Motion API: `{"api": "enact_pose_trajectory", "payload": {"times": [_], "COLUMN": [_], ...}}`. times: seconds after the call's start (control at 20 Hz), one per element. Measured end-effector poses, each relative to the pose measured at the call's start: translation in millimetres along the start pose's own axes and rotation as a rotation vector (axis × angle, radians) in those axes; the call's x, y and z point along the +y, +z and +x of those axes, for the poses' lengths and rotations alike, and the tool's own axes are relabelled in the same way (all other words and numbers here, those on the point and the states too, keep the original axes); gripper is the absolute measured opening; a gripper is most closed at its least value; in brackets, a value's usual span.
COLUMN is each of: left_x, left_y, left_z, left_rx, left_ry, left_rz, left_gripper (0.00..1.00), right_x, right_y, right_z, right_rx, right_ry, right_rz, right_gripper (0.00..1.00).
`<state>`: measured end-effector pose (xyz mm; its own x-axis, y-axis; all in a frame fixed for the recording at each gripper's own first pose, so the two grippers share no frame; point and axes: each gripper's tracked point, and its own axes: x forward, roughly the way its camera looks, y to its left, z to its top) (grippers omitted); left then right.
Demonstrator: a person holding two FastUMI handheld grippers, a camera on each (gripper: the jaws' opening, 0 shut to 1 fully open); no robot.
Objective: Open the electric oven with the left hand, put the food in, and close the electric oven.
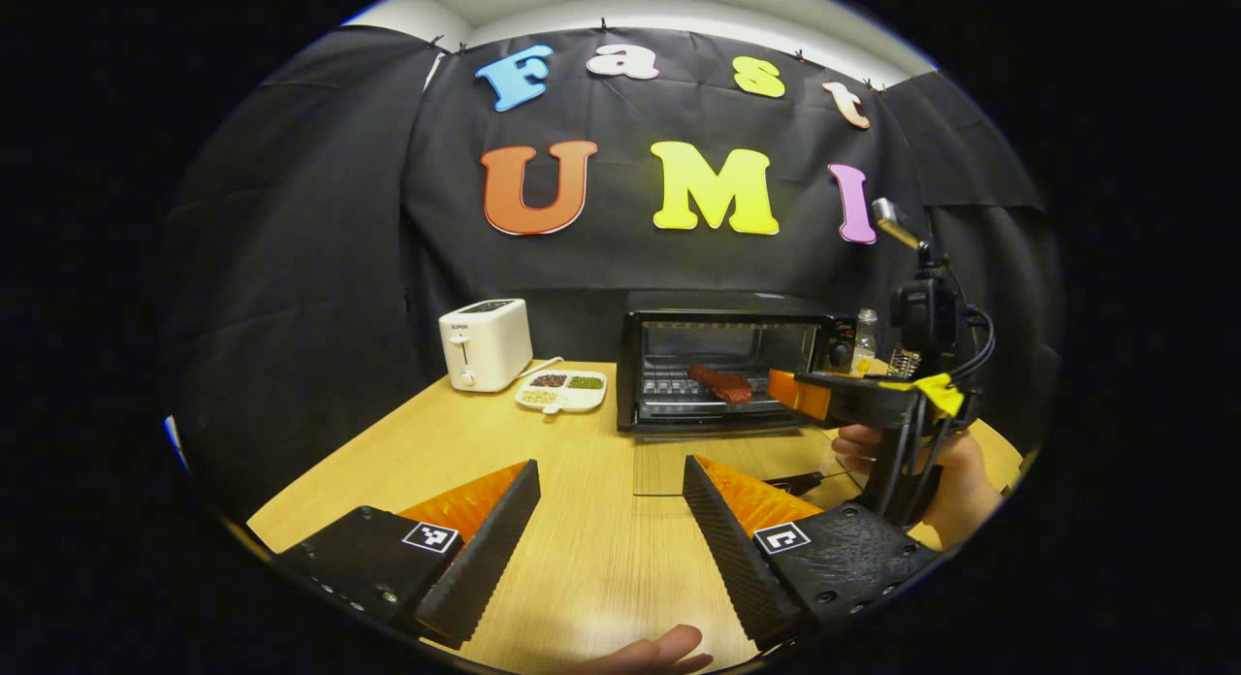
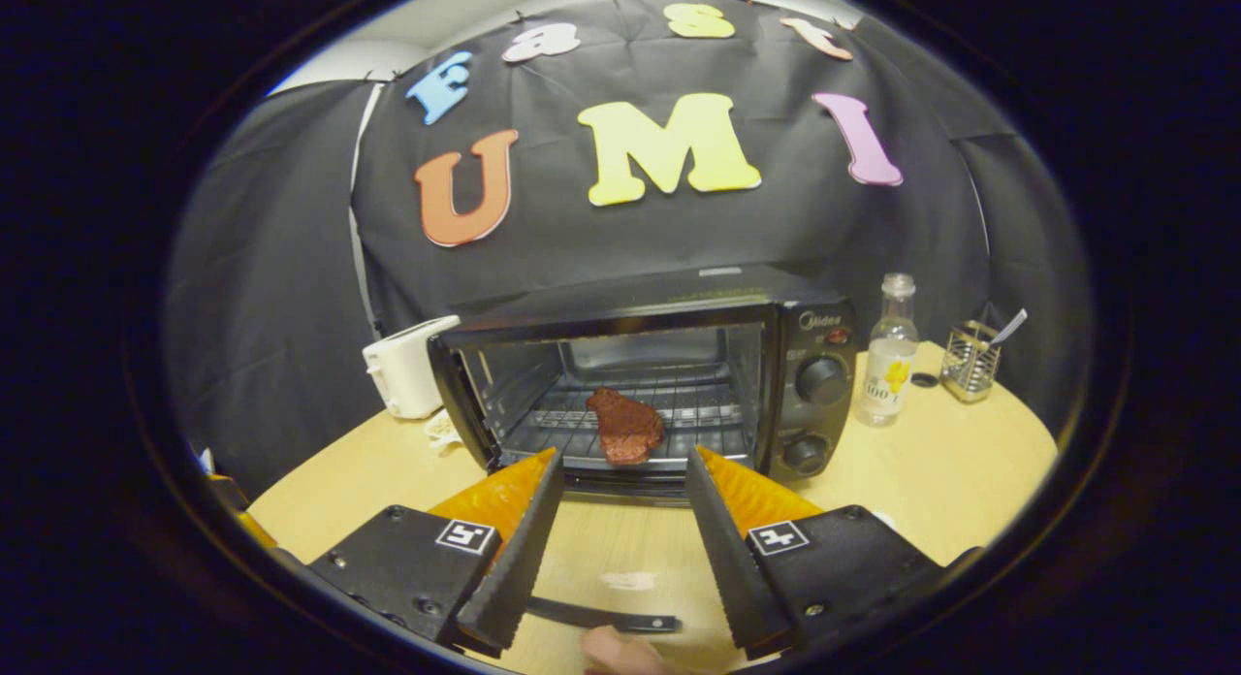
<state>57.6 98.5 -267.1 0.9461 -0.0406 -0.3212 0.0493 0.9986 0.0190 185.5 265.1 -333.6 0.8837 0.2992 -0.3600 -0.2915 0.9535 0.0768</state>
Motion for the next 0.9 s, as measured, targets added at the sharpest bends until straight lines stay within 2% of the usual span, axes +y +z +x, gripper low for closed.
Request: {"api": "enact_pose_trajectory", "payload": {"times": [0.05, 0.15, 0.4, 0.7, 0.9], "left_x": [-3.5, -14.0, -58.6, -123.1, -142.3], "left_y": [-2.2, -8.3, -44.5, -78.3, -92.5], "left_z": [3.4, 11.8, 34.5, 65.7, 84.0], "left_rx": [0.002, 0.011, 0.105, 0.195, 0.24], "left_ry": [-0.004, -0.017, -0.109, -0.196, -0.202], "left_rz": [-0.001, 0.0, -0.002, -0.009, 0.015], "left_gripper": [0.95, 0.95, 0.95, 0.95, 0.95], "right_x": [-3.4, -16.2, -62.2, -110.3, -127.4], "right_y": [7.4, 23.2, 67.6, 104.2, 110.8], "right_z": [-12.9, -37.4, -94.5, -141.1, -154.5], "right_rx": [-0.022, -0.063, -0.178, -0.267, -0.301], "right_ry": [0.003, -0.006, -0.078, -0.138, -0.149], "right_rz": [-0.011, -0.044, -0.099, -0.075, -0.084], "right_gripper": [0.84, 1.0, 0.98, 1.0, 1.0]}}
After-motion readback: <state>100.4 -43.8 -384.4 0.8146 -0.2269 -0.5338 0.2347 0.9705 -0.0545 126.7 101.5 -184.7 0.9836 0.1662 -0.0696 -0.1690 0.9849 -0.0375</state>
